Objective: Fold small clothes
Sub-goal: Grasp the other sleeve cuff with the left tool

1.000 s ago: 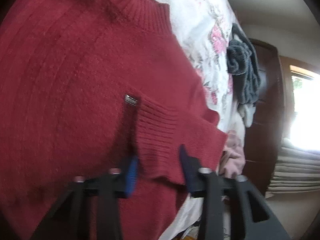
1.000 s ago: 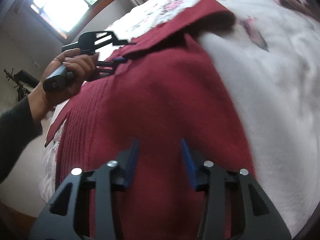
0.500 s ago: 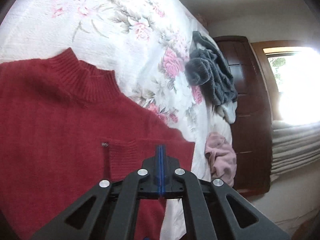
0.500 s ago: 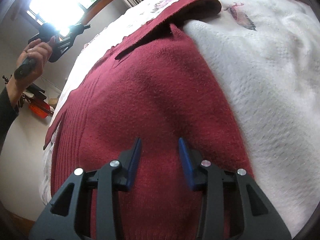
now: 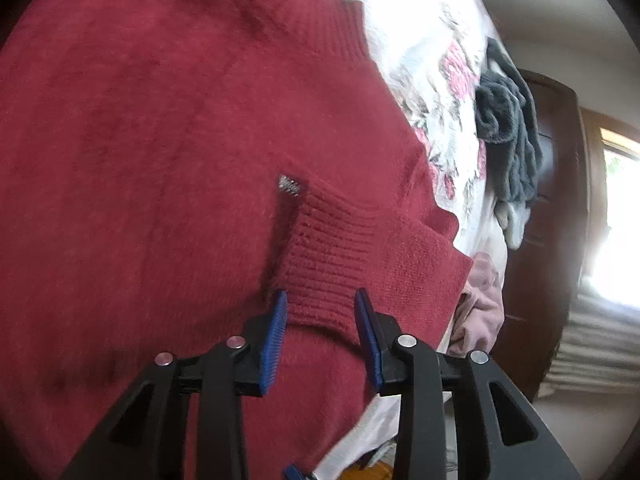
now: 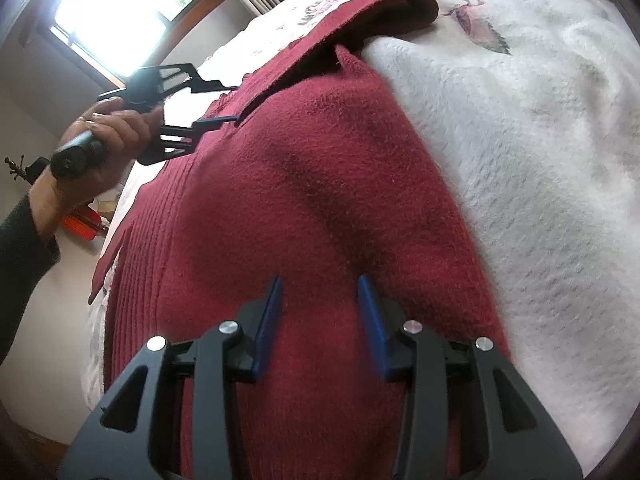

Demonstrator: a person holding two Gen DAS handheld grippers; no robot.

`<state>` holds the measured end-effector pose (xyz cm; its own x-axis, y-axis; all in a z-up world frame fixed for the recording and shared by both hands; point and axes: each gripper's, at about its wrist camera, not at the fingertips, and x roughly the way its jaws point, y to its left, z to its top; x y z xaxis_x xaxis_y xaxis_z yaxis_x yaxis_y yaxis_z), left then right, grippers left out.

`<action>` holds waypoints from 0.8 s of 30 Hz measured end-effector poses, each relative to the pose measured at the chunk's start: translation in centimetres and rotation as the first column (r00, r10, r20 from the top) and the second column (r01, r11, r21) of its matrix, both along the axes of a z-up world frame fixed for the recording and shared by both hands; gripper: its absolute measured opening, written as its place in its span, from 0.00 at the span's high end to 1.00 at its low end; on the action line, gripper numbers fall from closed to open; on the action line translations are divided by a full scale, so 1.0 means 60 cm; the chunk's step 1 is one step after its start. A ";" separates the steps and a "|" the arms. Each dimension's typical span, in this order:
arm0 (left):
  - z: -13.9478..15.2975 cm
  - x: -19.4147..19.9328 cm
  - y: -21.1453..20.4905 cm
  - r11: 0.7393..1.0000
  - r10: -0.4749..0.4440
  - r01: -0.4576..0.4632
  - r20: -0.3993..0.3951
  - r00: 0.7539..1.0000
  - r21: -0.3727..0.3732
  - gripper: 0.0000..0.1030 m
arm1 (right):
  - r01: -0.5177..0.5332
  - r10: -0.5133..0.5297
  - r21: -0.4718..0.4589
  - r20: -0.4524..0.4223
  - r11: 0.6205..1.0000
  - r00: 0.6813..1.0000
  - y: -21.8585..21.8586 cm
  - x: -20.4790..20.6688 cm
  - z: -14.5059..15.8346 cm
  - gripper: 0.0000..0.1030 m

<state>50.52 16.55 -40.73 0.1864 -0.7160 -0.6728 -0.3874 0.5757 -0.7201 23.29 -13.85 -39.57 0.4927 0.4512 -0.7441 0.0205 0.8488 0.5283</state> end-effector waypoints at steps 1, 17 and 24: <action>0.015 -0.008 0.008 1.000 0.008 -0.008 0.030 1.000 0.029 0.49 | 0.000 0.000 -0.001 0.000 1.000 1.000 0.000 0.000 0.000 0.62; -0.023 0.026 -0.020 0.996 -0.049 0.049 -0.010 0.999 0.070 0.87 | 0.003 -0.003 -0.003 0.003 1.000 1.000 0.005 -0.001 0.000 0.59; 0.083 0.031 -0.012 0.994 -0.074 0.060 0.152 0.986 0.095 0.94 | 0.003 -0.003 -0.001 0.002 1.000 1.000 0.003 -0.001 -0.002 0.59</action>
